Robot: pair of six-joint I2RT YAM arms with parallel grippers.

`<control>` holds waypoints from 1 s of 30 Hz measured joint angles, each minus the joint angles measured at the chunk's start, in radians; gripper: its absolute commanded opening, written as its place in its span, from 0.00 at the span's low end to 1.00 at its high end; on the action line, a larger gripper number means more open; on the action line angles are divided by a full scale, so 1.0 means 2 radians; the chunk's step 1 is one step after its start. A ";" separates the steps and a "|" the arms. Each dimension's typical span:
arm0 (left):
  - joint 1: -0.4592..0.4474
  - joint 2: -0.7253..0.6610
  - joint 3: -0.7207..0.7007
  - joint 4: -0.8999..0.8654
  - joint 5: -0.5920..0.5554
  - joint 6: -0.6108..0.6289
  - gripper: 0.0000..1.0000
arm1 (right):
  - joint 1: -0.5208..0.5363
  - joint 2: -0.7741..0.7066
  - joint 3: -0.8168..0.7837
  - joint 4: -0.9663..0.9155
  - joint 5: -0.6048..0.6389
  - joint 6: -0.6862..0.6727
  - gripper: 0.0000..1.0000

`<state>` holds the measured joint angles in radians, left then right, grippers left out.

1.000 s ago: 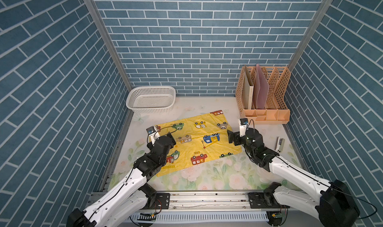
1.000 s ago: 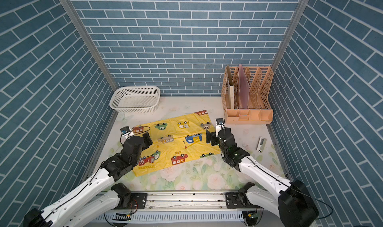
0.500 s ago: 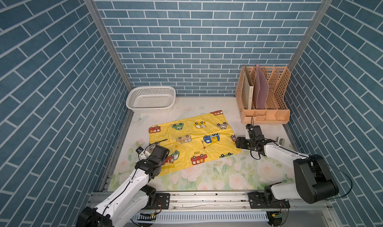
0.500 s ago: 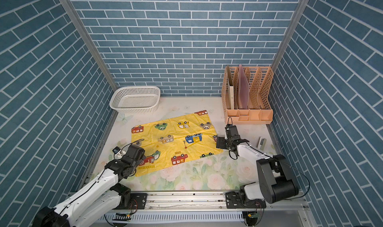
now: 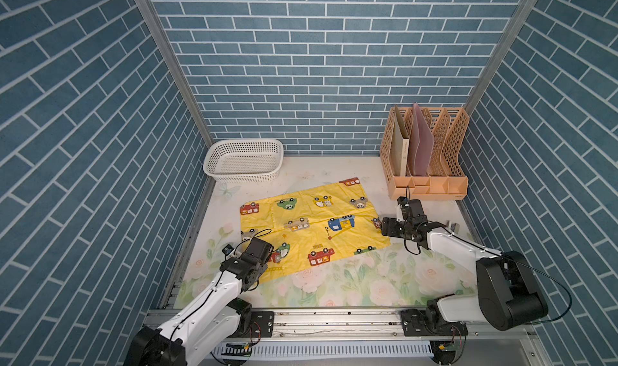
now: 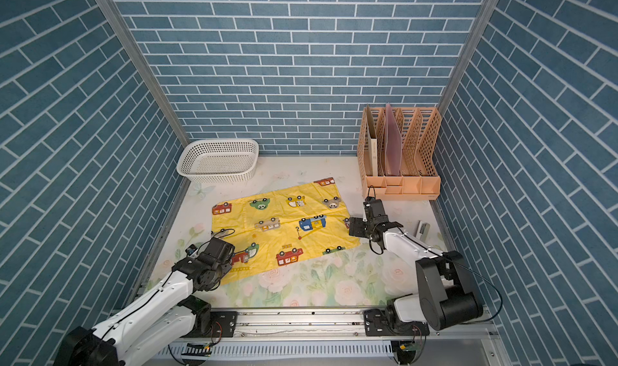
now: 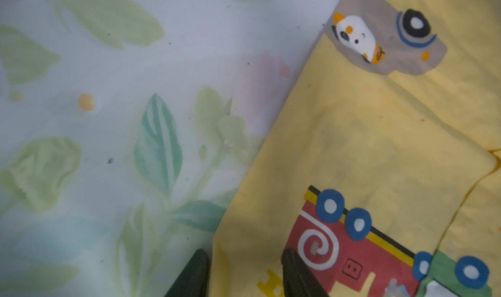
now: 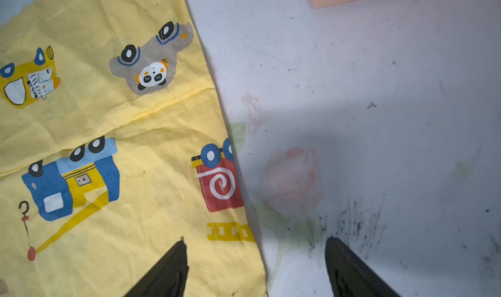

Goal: Roll up the pillowcase
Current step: Fold the pillowcase at the center of the board.

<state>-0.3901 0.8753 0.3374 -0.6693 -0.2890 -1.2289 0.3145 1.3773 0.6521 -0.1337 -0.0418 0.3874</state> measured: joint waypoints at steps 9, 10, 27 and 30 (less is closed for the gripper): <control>0.000 0.012 0.001 0.002 0.001 0.006 0.00 | -0.027 0.054 0.013 -0.012 0.002 0.007 0.84; 0.000 0.011 0.001 0.004 0.002 0.007 0.00 | -0.030 0.058 0.016 -0.012 0.002 0.009 0.84; 0.000 0.003 0.005 0.006 0.019 0.012 0.00 | -0.007 0.075 0.031 -0.024 -0.007 0.005 0.69; 0.000 0.002 0.005 0.009 0.025 0.013 0.00 | 0.012 0.088 0.041 -0.023 -0.003 0.000 0.62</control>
<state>-0.3904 0.8803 0.3473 -0.6510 -0.2382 -1.2034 0.3378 1.5539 0.7345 -0.1795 -0.0475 0.3866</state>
